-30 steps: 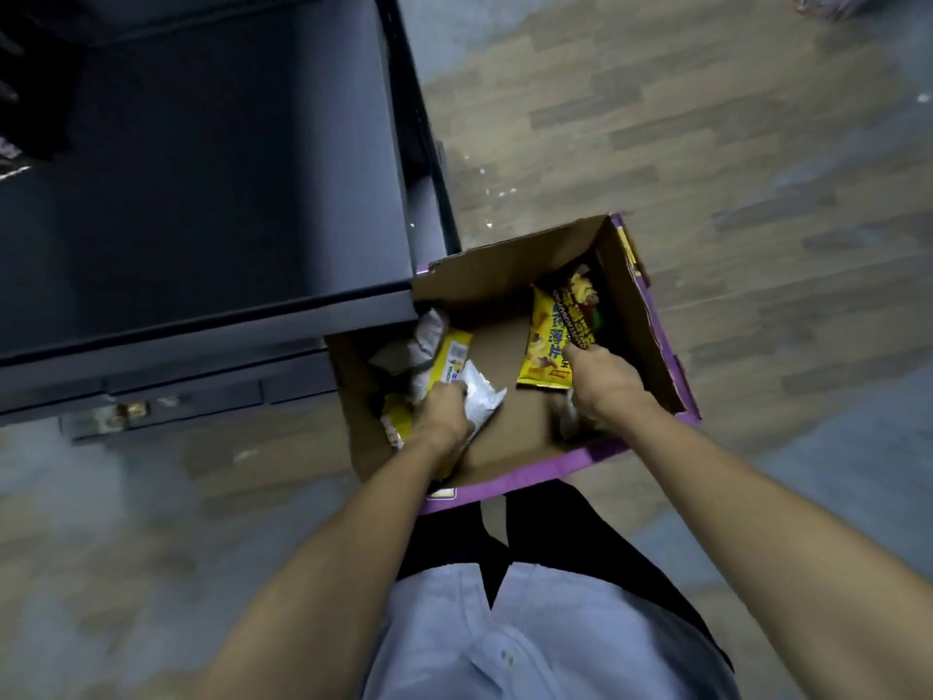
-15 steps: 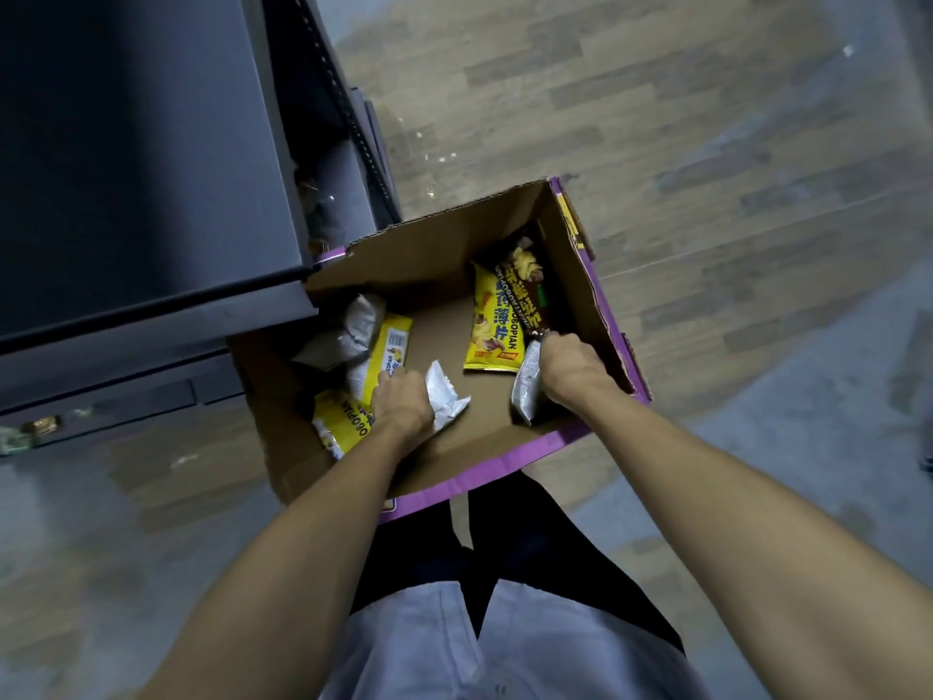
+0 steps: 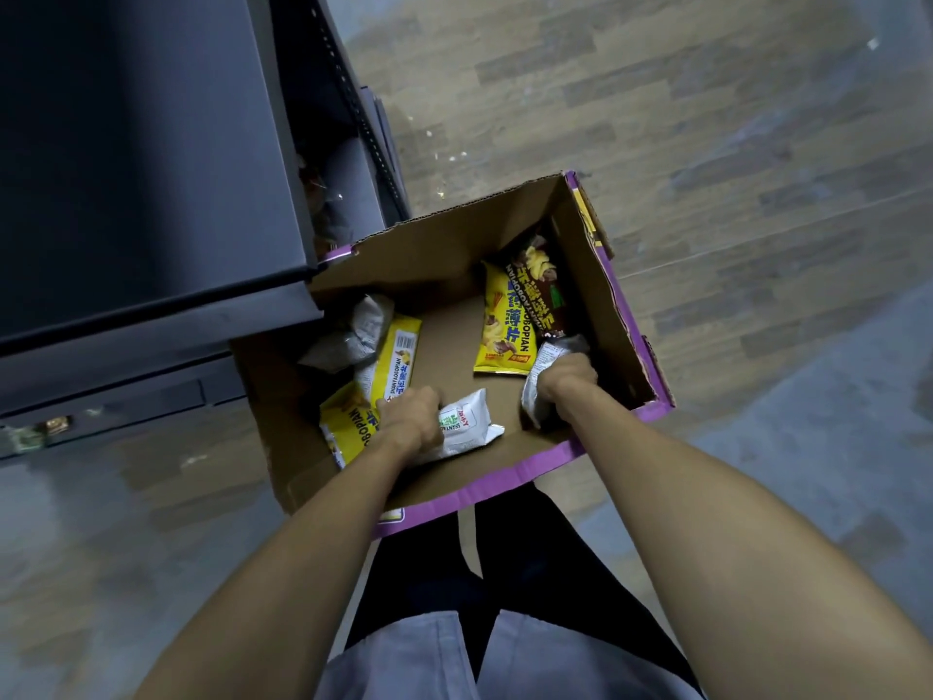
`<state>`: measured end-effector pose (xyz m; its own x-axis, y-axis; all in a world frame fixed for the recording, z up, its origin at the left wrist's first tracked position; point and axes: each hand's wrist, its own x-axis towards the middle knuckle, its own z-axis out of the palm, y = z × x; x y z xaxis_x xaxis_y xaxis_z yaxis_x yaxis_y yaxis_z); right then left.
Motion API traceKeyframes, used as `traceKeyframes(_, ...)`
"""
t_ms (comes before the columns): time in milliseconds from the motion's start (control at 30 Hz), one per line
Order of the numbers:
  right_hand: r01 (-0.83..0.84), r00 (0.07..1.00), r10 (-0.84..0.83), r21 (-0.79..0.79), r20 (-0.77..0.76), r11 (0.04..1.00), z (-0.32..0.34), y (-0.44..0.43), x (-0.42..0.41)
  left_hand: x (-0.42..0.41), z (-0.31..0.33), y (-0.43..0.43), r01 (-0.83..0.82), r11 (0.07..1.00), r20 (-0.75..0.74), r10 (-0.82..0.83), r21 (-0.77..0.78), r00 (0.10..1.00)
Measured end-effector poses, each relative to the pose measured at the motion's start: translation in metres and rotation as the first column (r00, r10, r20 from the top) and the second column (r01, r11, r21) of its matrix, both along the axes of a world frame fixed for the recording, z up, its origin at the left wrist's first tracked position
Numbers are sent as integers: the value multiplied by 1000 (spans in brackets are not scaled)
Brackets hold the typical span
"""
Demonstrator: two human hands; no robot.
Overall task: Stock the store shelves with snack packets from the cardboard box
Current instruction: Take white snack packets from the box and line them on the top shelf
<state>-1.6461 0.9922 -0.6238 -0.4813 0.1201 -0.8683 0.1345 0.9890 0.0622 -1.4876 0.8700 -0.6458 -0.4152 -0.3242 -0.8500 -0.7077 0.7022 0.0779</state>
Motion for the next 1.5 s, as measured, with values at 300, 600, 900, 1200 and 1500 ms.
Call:
traceKeyframes(300, 30, 971, -43, -59, -234, 998, 28, -4, 2, -1, 39, -12, -179, 981, -280, 152, -73, 948)
traceKeyframes(600, -454, 809, 298, -216, -508, 864, 60, -34, 43, 1, 58, -25, -295, 888, -424, 129, -353, 896)
traceKeyframes(900, -622, 782, 526, -347, -336, 702, 15, -39, 60, 8, 15, -23, -244, 968, -380, 203, -64, 903)
traceKeyframes(1200, -306, 947, 234, -394, -222, 866, -1, -35, 51, 11, 11, -31, -387, 918, -373, 392, 90, 841)
traceKeyframes(1500, -207, 977, 177, -335, -118, 919, -23, -60, 75, 10, -3, -22, -448, 894, -411, 409, 2, 814)
